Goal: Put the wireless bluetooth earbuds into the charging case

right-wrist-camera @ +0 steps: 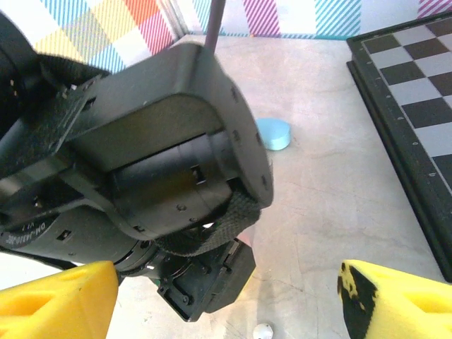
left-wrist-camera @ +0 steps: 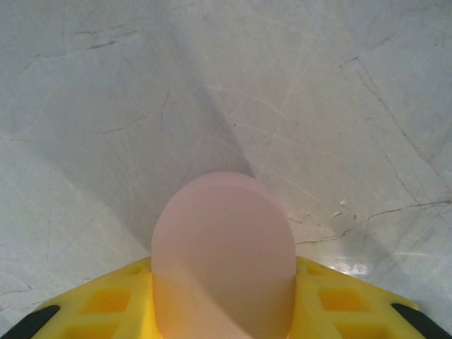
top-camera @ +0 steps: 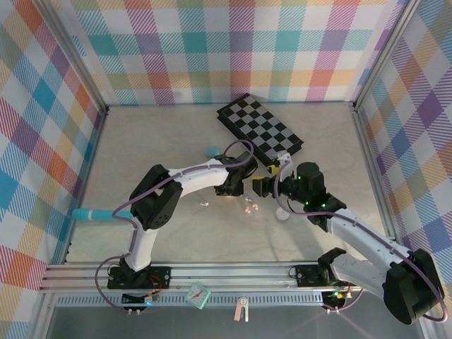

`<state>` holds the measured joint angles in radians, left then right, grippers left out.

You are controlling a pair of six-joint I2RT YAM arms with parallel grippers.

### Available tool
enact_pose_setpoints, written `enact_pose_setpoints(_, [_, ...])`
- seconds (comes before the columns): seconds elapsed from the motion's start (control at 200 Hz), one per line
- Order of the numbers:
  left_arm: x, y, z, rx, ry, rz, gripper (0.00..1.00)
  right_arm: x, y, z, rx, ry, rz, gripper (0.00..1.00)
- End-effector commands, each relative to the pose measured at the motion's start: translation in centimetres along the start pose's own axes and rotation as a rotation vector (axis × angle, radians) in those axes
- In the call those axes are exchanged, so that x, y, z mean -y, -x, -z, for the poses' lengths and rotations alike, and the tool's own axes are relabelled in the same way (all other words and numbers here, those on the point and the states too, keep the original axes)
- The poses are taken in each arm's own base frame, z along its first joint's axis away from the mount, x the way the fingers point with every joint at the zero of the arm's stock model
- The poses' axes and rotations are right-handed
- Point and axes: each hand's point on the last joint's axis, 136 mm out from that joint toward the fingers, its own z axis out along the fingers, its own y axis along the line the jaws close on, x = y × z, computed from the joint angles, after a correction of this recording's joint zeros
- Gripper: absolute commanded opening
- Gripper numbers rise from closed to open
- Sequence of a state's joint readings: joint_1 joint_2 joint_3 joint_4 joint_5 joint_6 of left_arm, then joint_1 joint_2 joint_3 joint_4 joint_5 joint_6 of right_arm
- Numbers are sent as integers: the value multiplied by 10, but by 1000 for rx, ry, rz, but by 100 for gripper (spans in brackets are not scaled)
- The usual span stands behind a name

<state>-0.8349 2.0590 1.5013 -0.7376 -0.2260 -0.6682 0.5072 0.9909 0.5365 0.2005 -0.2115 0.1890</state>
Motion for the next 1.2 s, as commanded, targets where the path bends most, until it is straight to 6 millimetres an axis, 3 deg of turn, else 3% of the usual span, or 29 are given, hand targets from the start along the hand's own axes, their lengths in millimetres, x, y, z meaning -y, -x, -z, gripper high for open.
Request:
enact_pose_setpoints(0.0, [1,13,28,95,-50,-62,27,4,15,11,56,8,-104,81])
enact_pose_setpoints(0.185, [4,39,82,322,-158,-273,20,28,35,29,122,11,-328,82])
enact_pose_setpoints(0.37, [15,44,137,515,-324,-477,26,50,32,37,69,-17,-566,81])
enact_pose_setpoints(0.51, [32,34,171,649,-463,-708,27,41,24,37,-66,1,-633,79])
enact_pose_setpoints(0.59, [34,33,187,742,-505,-751,27,32,20,35,-127,43,-670,78])
enact_pose_setpoints(0.875, [50,7,207,837,-633,-1004,29,-2,17,33,-271,259,-682,78])
enact_pose_setpoints(1.02, [59,-3,211,823,-708,-1067,28,-14,17,29,-307,333,-692,76])
enact_pose_setpoints(1.2, [62,-2,211,831,-717,-1064,29,-23,18,24,-339,365,-686,76])
